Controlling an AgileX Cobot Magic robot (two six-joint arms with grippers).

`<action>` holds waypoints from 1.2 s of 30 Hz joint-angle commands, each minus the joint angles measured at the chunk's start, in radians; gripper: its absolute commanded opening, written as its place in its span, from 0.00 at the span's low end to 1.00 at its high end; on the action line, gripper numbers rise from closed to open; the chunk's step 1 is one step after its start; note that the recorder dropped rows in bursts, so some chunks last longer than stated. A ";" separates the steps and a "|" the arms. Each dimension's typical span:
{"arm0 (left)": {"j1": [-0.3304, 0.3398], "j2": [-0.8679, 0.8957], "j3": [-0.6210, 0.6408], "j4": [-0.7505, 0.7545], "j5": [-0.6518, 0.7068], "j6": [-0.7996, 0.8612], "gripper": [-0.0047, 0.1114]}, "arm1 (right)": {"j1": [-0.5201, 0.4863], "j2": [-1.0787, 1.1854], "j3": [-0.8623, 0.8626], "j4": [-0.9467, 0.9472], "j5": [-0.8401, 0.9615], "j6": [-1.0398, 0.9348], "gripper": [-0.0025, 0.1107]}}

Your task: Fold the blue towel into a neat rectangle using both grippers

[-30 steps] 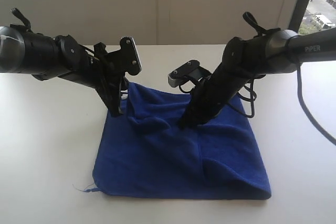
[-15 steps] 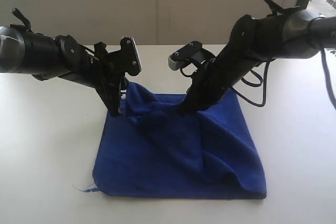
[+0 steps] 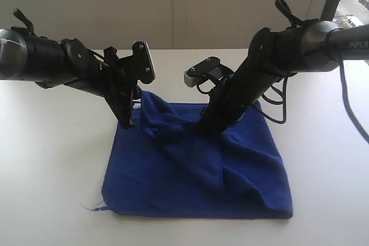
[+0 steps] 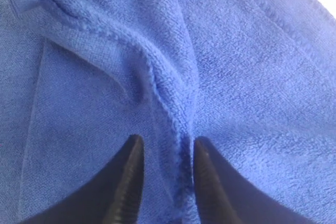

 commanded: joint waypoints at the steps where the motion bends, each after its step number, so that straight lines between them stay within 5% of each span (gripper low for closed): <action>1: -0.003 -0.012 -0.003 -0.009 0.015 0.002 0.04 | -0.004 -0.007 0.000 0.010 0.007 -0.006 0.30; 17: -0.003 -0.012 -0.003 -0.009 0.015 0.002 0.04 | -0.004 -0.039 0.000 0.010 0.042 -0.006 0.29; 30: -0.003 -0.012 -0.003 -0.009 0.015 0.002 0.04 | -0.004 -0.039 0.000 -0.015 0.017 -0.005 0.02; 36: -0.003 -0.012 -0.003 -0.009 0.015 0.002 0.04 | -0.004 -0.114 0.000 -0.066 0.020 0.057 0.02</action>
